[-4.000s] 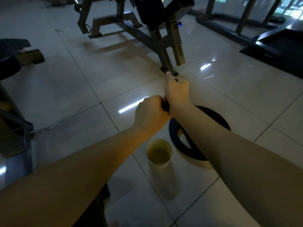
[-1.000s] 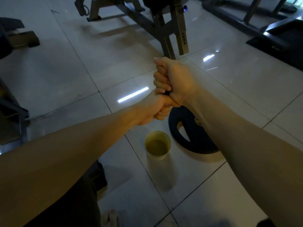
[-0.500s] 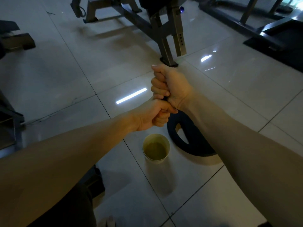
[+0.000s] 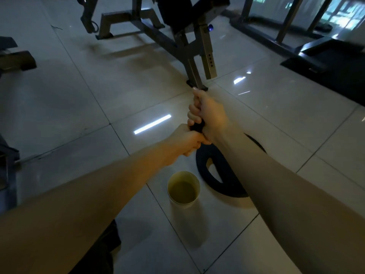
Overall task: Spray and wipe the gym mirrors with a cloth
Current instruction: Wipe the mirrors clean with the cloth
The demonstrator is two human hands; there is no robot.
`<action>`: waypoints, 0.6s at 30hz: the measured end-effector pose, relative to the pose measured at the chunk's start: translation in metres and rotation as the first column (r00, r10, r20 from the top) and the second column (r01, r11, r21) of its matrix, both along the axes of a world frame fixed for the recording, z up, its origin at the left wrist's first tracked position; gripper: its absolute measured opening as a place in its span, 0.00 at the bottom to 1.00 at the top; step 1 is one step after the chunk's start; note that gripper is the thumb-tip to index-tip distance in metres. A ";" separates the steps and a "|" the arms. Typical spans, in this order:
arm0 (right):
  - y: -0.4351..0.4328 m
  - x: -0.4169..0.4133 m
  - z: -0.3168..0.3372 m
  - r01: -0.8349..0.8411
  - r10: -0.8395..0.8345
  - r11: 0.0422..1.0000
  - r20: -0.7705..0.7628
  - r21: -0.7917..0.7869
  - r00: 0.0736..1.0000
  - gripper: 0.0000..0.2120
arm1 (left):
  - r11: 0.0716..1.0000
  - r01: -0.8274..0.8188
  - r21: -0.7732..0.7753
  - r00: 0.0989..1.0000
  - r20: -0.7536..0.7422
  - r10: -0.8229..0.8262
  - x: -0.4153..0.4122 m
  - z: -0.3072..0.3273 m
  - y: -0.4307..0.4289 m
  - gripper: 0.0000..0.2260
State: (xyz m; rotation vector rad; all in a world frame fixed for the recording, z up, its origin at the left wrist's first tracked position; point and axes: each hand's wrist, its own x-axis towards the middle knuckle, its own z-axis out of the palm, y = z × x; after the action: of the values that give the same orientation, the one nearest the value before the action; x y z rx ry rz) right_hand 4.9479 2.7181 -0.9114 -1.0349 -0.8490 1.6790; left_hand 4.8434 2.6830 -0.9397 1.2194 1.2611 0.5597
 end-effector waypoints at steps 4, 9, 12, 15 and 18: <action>-0.012 0.022 -0.009 0.283 -0.280 0.958 0.059 -0.050 0.958 0.18 | 0.998 0.040 -0.038 0.998 -0.054 -0.042 0.006 0.011 -0.006 0.05; -0.050 0.057 0.006 0.367 -0.360 0.928 0.105 -0.057 0.927 0.12 | 1.000 -0.008 0.017 0.999 0.046 0.007 0.017 0.033 -0.022 0.12; -0.084 0.075 0.017 0.384 -0.367 0.922 0.209 -0.047 0.906 0.13 | 0.992 -0.065 0.107 0.996 0.061 0.059 0.030 0.045 -0.037 0.17; -0.124 0.091 0.035 0.430 -0.405 0.902 0.260 -0.045 0.877 0.09 | 0.978 -0.066 0.196 0.994 0.094 0.049 0.042 0.062 -0.060 0.16; -0.168 0.104 0.062 0.488 -0.463 0.873 0.276 -0.023 0.842 0.09 | 0.940 -0.007 0.340 0.998 0.056 -0.013 0.057 0.080 -0.092 0.17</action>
State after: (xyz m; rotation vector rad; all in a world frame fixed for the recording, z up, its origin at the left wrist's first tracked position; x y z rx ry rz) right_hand 5.0523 2.5501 -0.8495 -1.4244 -0.6106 1.1792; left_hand 4.9004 2.5914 -0.8602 1.4799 1.1427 0.8303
